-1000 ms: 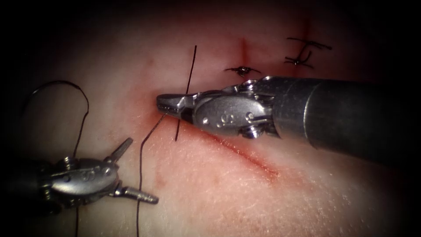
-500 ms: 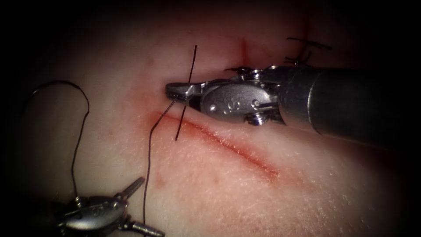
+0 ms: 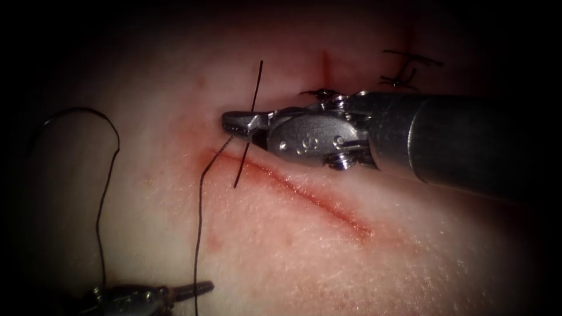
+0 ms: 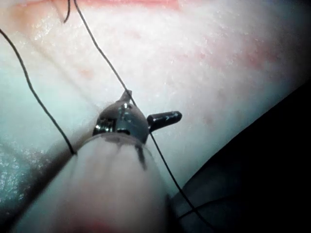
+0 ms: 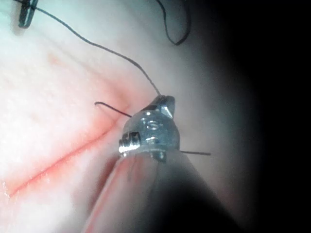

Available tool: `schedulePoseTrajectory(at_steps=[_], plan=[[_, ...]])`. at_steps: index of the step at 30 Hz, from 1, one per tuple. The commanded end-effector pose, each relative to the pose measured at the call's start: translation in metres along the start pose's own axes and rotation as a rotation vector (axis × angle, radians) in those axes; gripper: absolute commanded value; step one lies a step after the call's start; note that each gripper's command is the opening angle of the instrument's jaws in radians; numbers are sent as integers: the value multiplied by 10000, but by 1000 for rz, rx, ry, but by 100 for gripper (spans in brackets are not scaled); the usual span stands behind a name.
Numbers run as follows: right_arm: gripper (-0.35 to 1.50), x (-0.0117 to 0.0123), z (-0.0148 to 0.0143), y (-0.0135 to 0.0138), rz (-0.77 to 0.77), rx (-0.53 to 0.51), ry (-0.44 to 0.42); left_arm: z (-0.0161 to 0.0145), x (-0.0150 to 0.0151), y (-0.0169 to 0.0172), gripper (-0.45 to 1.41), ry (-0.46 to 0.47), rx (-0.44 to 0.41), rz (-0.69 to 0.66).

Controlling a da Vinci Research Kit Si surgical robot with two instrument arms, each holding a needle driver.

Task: Wound Closure
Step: Hand off a more suture to the left grasper using the right grasper, then loop the suture counter-clockwise around the right needle driver two times.

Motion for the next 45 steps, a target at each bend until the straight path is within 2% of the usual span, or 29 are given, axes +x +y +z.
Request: schedulePoseTrajectory(at_steps=[1,2,3,7,12,15,16,17,18,19,21,25,31,33,34,35,36,41,42,45], plan=[[-35,3,11,5,-2,-2,3,7,-7,-1,0,-3,0,1],[-35,3,10,5,-2,-2,3,6,-7,-1,-27,0,1,3],[-35,3,10,5,-2,-2,4,5,-7,-1,-45,2,-3,4],[-35,4,6,2,-5,4,8,-4,-1,-9,-45,57,-31,65],[-35,9,-8,-5,-6,9,22,-32,17,-34,-45,74,118,97],[-33,13,-16,-11,47,16,29,-51,29,-45,-45,95,155,112],[27,16,-21,-15,113,24,36,-63,40,-50,-45,101,189,136],[54,18,-24,-16,141,27,39,-68,46,-53,-45,99,204,140],[89,19,-28,-17,182,32,42,-73,51,-55,-45,91,221,150],[108,21,-31,-16,212,36,43,-78,57,-57,-45,89,241,160],[131,24,-38,-14,268,39,50,-88,69,-63,-45,81,286,184],[148,28,-60,-3,385,26,79,-104,88,-74,-45,65,351,217],[143,23,-98,35,476,39,100,-120,103,-88,-45,28,442,276],[121,17,-109,51,493,38,110,-123,105,-91,-45,27,451,290],[29,11,-115,66,502,48,146,-125,106,-93,-45,22,451,316],[-22,9,-115,70,481,55,165,-125,107,-93,-45,18,452,326],[-35,7,-111,74,478,60,185,-125,108,-94,-45,12,452,343],[-35,-5,-64,80,466,58,217,-124,112,-96,-45,2,454,398],[-35,-14,-39,78,461,57,226,-124,114,-97,-45,0,457,408],[-35,-27,-3,67,514,78,243,-123,115,-97,-45,2,447,418]])
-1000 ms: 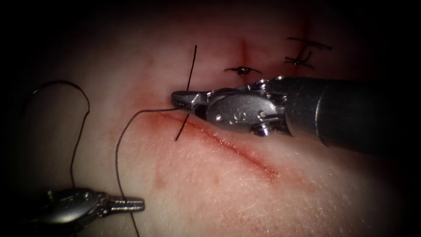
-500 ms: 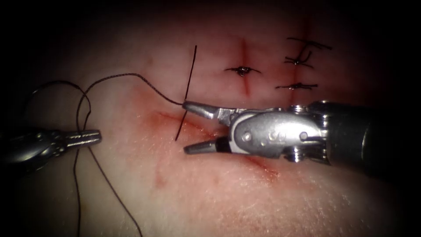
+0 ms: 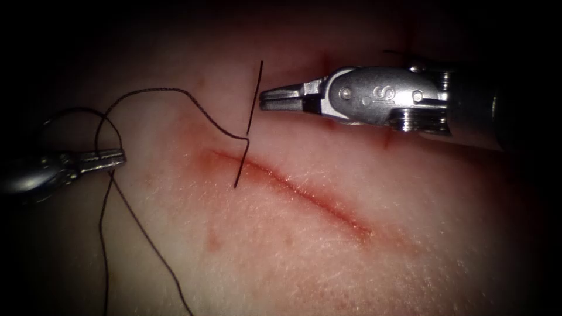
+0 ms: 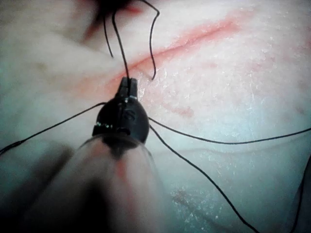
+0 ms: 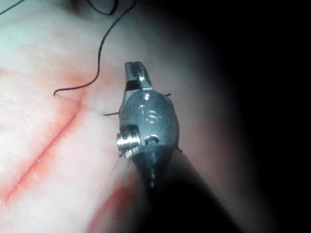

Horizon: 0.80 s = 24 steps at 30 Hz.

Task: Wound Closure
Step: Loop the suture counter-clockwise around the right needle driver two times.

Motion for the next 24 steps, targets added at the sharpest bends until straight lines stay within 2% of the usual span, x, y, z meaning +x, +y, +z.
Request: schedulePoseTrajectory(at_steps=[1,4,8,10,16,24], plan=[[-35,-12,31,-1,33,15,17,7,-4,2,-45,5,-11,3],[-35,-35,65,-14,77,59,47,11,1,-2,-45,23,-27,-1],[-35,-50,85,-25,105,83,68,17,1,-7,-45,27,-32,0],[-35,-54,92,-32,136,95,119,26,-1,-13,-45,28,-31,-1],[-35,-37,89,-26,224,94,268,57,-16,-30,-45,0,-43,20],[-35,-5,88,-28,271,135,338,96,-34,-35,-45,-31,-54,26]])
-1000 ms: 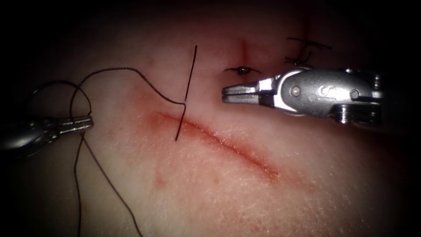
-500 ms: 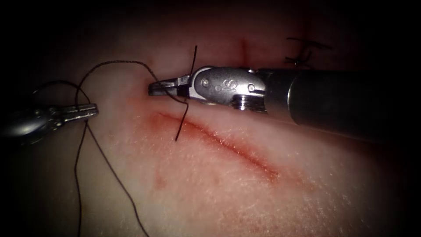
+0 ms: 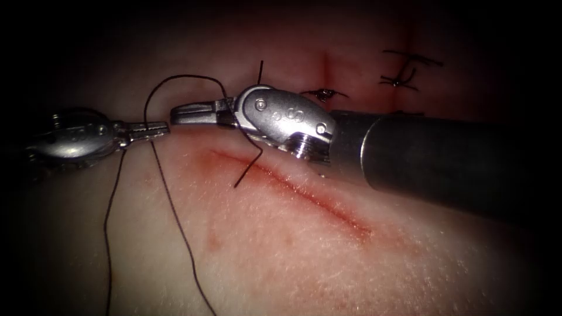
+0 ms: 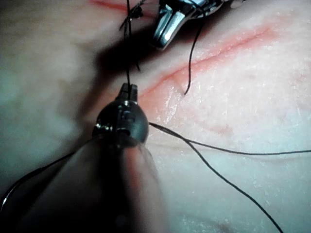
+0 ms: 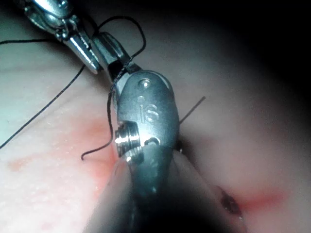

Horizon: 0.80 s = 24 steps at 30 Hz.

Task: Wound Closure
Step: Loop the suture counter-clockwise around the right needle driver two times.

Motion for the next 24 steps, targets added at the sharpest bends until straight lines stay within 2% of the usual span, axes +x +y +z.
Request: schedulePoseTrajectory(at_steps=[1,8,12,14,15,16,18,21,24], plan=[[-35,2,16,0,0,9,17,9,-3,2,-45,3,-2,-2],[-35,10,31,-2,24,-11,69,28,5,12,-45,-10,18,-8],[-35,10,40,0,25,-59,72,32,9,22,-45,-24,24,10],[-30,10,44,4,30,-140,63,32,11,30,-45,-36,30,23],[-3,11,44,5,32,-162,58,31,11,34,-45,-39,33,24],[51,11,47,8,23,-212,39,29,12,40,-45,-47,36,32],[90,11,49,10,3,-268,14,26,13,46,-45,-53,41,38],[115,10,51,13,-35,-325,-41,20,16,57,-45,-77,39,54],[116,8,50,16,-77,-362,-118,15,22,70,-45,-102,42,84]])
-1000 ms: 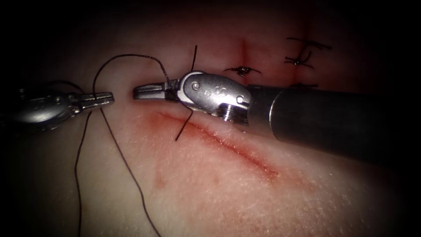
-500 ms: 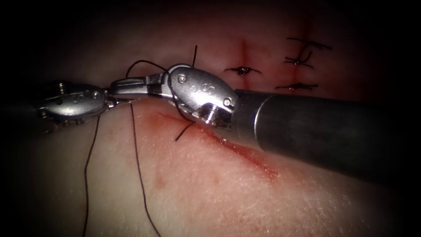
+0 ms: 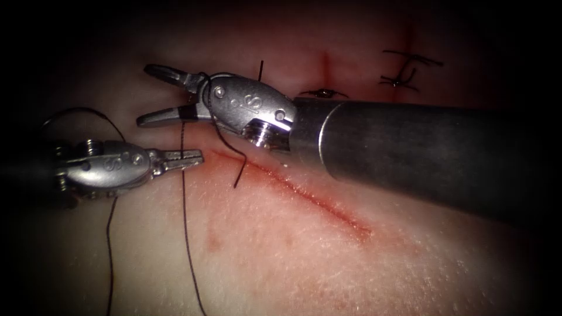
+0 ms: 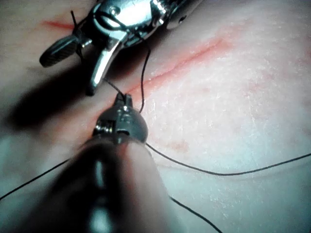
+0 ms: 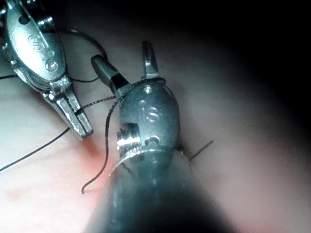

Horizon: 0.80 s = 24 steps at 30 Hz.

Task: Wound Closure
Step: Loop the suture counter-clockwise around the right needle driver two times.

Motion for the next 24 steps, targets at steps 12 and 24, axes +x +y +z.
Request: schedulePoseTrajectory(at_steps=[12,24], plan=[[127,-31,2,-5,-147,85,-242,-26,31,16,-45,-54,4,92],[101,-86,-23,-51,-107,378,-276,-41,40,-25,-45,-102,20,115]])
